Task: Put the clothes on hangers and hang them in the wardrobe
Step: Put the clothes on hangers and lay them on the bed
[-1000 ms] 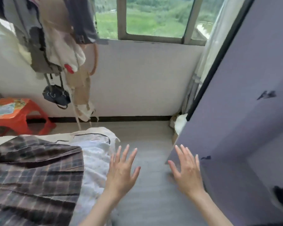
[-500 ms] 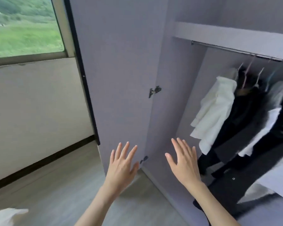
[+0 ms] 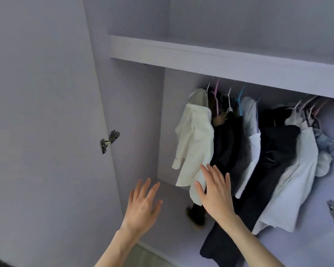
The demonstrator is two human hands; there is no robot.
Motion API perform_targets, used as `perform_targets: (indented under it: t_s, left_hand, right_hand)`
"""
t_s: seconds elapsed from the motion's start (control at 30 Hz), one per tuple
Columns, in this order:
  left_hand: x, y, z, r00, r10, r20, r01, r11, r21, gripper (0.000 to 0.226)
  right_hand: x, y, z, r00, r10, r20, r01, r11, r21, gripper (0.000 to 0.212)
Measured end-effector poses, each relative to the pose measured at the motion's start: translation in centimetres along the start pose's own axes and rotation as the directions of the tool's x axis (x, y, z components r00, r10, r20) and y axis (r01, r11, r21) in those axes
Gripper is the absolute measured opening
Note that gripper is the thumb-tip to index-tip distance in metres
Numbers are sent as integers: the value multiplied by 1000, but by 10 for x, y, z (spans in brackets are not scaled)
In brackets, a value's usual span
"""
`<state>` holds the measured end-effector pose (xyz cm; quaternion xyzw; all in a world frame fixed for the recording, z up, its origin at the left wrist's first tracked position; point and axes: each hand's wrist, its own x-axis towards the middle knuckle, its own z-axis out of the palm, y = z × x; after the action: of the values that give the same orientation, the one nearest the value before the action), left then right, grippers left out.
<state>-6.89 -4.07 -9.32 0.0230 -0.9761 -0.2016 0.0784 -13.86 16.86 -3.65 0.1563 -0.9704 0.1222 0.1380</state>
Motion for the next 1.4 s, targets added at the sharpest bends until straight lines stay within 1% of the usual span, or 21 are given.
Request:
perform_targets:
  t_s: [0.1,0.2,0.3,0.4,0.43,0.47,0.57,0.6,0.67,0.73,0.8,0.87,0.97,1.03,1.07,1.1,1.17,1.23,1.27,1.33,1.4]
  left_hand:
    - [48,-6,-11,999,30,32,-27,996,-84,77]
    - [96,-6,-23,993,116,21,-113,988,-106,88]
    - [139,3,-27,972,230,-42,-233,956,-177,79]
    - [165,15,-30,941,335,-37,-337,931,-141,63]
    - [175,17,-31,937,347,-31,-348,928,-133,57]
    - [184,19,-33,934,355,-36,-356,925,-133,57]
    - [207,23,-41,937,341,-83,-350,923,-159,75]
    - [212,22,-42,937,334,-106,-348,922,-171,76]
    - [218,23,-46,933,330,-139,-353,915,-196,65]
    - [223,22,-49,939,318,-134,-341,914,-218,56]
    - [228,22,-53,942,306,-134,-331,911,-245,58]
    - [237,20,-57,939,304,-163,-339,903,-265,61]
    - [256,20,-69,938,282,-202,-330,903,-275,41]
    - [269,20,-78,927,293,-235,-350,901,-256,44]
    - [275,22,-83,921,297,-253,-357,902,-243,52]
    - [280,24,-88,917,294,-271,-359,902,-238,61]
    - [287,25,-94,906,288,-310,-363,906,-218,66]
    - [288,20,-94,886,304,-350,-374,915,-150,63]
    - [287,15,-92,880,309,-360,-371,922,-115,62]
    - [281,3,-88,878,319,-356,-360,931,-54,58]
    - [270,-10,-81,882,335,-331,-357,934,-6,52]
  right_hand:
    - [32,-5,1,995,102,-23,-102,995,-11,61]
    - [69,-5,-5,986,112,-126,-114,993,-9,53]
    - [123,-4,-25,965,139,-223,-118,988,103,46]
    - [180,-6,-43,947,202,-252,-156,969,191,49]
    - [197,-7,-46,941,248,-229,-195,953,231,50]
    - [212,-7,-47,936,302,-183,-247,930,272,52]
    - [246,-5,-42,894,446,37,-436,850,294,52]
    - [251,-4,-38,872,483,84,-484,823,298,49]
    - [256,-1,-30,844,527,98,-528,785,325,42]
    - [255,1,-21,842,538,29,-512,783,353,35]
    - [251,2,-19,849,526,-53,-475,802,362,30]
    - [247,4,-21,869,486,-89,-421,823,380,29]
    - [243,11,-31,908,395,-141,-331,882,337,29]
    - [239,15,-37,931,297,-212,-238,935,263,28]
    - [236,15,-41,939,245,-242,-182,949,257,28]
    - [233,16,-44,946,203,-255,-130,953,273,27]
    - [223,17,-48,958,150,-243,-70,948,312,26]
    - [207,21,-47,968,93,-234,-17,951,308,30]
    - [197,24,-44,970,62,-235,12,954,300,35]
    - [176,32,-35,976,18,-216,45,958,283,49]
    - [158,39,-25,980,-12,-201,68,959,276,50]
